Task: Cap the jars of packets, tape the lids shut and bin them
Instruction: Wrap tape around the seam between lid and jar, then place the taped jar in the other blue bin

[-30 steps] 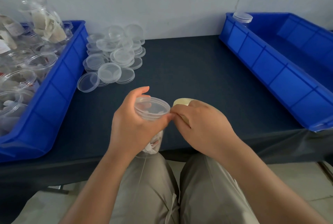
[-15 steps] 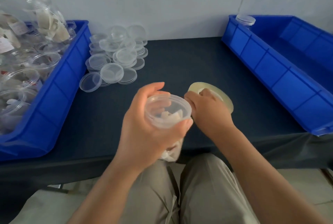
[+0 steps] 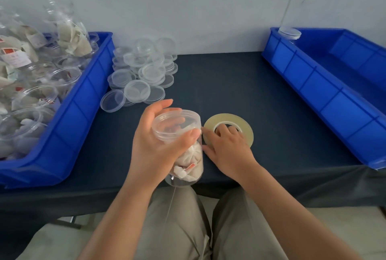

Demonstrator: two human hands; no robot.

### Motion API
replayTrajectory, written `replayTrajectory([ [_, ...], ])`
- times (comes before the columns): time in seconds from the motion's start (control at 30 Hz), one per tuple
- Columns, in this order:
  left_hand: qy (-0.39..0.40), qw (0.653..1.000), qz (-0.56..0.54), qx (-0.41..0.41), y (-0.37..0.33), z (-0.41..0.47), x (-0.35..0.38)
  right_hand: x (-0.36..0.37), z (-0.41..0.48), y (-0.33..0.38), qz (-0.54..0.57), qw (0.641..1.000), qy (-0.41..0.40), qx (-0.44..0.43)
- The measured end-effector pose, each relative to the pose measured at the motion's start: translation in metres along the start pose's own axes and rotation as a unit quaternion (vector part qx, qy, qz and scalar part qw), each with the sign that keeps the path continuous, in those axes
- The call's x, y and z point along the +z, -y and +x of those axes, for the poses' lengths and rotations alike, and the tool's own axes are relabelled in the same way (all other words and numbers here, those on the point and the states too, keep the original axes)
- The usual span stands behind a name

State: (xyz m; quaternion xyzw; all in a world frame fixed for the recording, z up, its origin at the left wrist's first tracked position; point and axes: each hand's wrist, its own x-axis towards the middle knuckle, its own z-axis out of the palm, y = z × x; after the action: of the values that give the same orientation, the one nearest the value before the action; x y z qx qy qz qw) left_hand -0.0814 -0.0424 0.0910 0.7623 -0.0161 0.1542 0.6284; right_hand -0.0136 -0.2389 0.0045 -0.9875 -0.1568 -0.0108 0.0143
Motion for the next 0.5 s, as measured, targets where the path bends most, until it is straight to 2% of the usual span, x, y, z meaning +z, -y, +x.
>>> replayTrajectory([
  [0.03, 0.002, 1.0, 0.001, -0.003, 0.001, 0.001, 0.0, -0.009, 0.0, -0.001, 0.043, 0.999, 0.006, 0.006],
  [0.1, 0.007, 1.0, -0.006, -0.013, 0.004, 0.002, -0.001, -0.031, -0.006, -0.001, 0.229, 0.973, -0.038, 0.022],
  [0.17, 0.02, 1.0, -0.01, -0.018, 0.007, 0.003, -0.001, -0.05, -0.015, 0.0, 0.438, 0.893, -0.102, -0.004],
  [0.2, 0.032, 0.999, -0.012, -0.019, 0.008, 0.002, -0.001, -0.059, -0.02, 0.002, 0.504, 0.856, -0.111, -0.031],
  [0.23, 0.047, 0.999, -0.016, -0.021, 0.009, 0.002, -0.001, -0.066, -0.023, 0.004, 0.54, 0.833, -0.105, -0.057],
  [0.27, 0.062, 0.997, -0.024, -0.024, 0.01, 0.001, 0.0, -0.071, -0.026, 0.007, 0.548, 0.828, -0.094, -0.078],
  [0.37, 0.091, 0.994, -0.048, -0.029, 0.012, -0.001, 0.002, -0.076, -0.028, 0.015, 0.52, 0.844, -0.082, -0.101],
  [0.5, 0.11, 0.992, -0.054, -0.033, 0.014, -0.004, 0.003, -0.073, -0.03, 0.01, 0.548, 0.822, -0.062, -0.143],
])
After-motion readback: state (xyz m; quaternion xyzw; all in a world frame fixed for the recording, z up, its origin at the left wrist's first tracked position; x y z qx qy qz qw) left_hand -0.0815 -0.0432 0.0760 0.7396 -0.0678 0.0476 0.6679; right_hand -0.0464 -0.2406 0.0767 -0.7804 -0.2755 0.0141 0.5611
